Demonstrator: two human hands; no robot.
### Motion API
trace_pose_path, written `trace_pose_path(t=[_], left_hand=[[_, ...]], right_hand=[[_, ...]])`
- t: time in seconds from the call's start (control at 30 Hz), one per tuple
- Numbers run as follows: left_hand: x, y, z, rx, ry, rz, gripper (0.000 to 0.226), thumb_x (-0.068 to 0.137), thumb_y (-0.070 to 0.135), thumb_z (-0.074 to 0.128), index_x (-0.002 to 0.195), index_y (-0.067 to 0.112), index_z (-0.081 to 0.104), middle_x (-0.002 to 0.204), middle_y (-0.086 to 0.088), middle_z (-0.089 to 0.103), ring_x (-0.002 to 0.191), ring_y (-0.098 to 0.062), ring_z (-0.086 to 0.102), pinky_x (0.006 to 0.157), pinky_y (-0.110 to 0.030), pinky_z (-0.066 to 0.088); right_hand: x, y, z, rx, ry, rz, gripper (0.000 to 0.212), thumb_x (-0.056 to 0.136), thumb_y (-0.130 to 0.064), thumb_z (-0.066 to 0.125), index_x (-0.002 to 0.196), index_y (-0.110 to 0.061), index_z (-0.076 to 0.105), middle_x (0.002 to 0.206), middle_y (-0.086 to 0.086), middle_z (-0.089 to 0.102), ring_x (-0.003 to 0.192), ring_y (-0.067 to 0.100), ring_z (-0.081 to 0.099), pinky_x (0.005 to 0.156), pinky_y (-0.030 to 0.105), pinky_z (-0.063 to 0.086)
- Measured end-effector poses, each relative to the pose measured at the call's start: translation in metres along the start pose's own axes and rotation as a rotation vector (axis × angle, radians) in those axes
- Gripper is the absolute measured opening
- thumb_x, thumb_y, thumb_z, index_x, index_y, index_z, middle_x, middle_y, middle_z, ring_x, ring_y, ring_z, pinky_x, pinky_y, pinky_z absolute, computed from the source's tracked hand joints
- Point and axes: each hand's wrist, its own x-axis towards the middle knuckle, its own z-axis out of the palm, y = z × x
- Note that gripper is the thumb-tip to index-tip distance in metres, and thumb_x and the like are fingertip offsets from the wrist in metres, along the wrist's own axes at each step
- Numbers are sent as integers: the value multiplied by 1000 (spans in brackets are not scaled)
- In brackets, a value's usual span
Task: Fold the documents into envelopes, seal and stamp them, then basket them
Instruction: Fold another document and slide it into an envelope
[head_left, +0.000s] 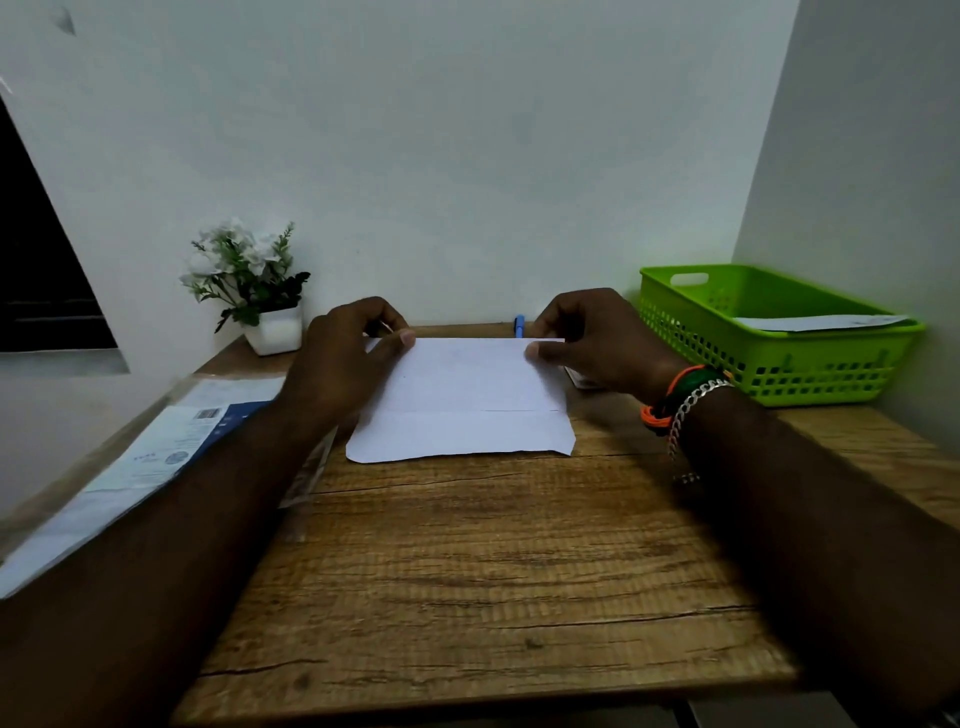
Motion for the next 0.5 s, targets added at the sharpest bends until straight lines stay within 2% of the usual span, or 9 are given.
trace_pose_path(t=[0.1, 0.2, 0.33, 0.5], left_hand=[[0, 5, -3, 31, 5, 73, 12, 92, 36, 74, 87, 26, 71, 85, 13, 71, 86, -4, 65, 78, -31, 51], [-2, 8, -6, 26, -20, 130, 13, 89, 40, 76, 86, 28, 71, 86, 15, 72, 87, -5, 67, 81, -36, 56], [-5, 10, -7, 44, -124, 200, 16, 84, 43, 79, 84, 32, 69, 86, 18, 71, 86, -4, 67, 80, -42, 58], [-6, 18, -15, 60, -280, 273, 18, 79, 45, 82, 80, 27, 77, 79, 15, 75, 79, -1, 70, 78, -41, 60]], right_hand=[[-2, -9, -5, -51, 34, -95, 8, 79, -11, 80, 82, -17, 75, 81, -2, 75, 80, 19, 71, 73, 36, 58], [-7, -18, -8, -28, 6, -157, 9, 76, -5, 75, 78, -13, 71, 77, -4, 72, 75, 19, 69, 67, 32, 55], [-12, -24, -9, -26, -104, -195, 9, 71, -5, 73, 73, -12, 67, 69, -5, 68, 65, 9, 62, 62, 21, 49], [-14, -27, -12, 19, -219, -168, 22, 71, 3, 72, 63, -15, 60, 63, -6, 63, 59, 8, 58, 58, 22, 46]])
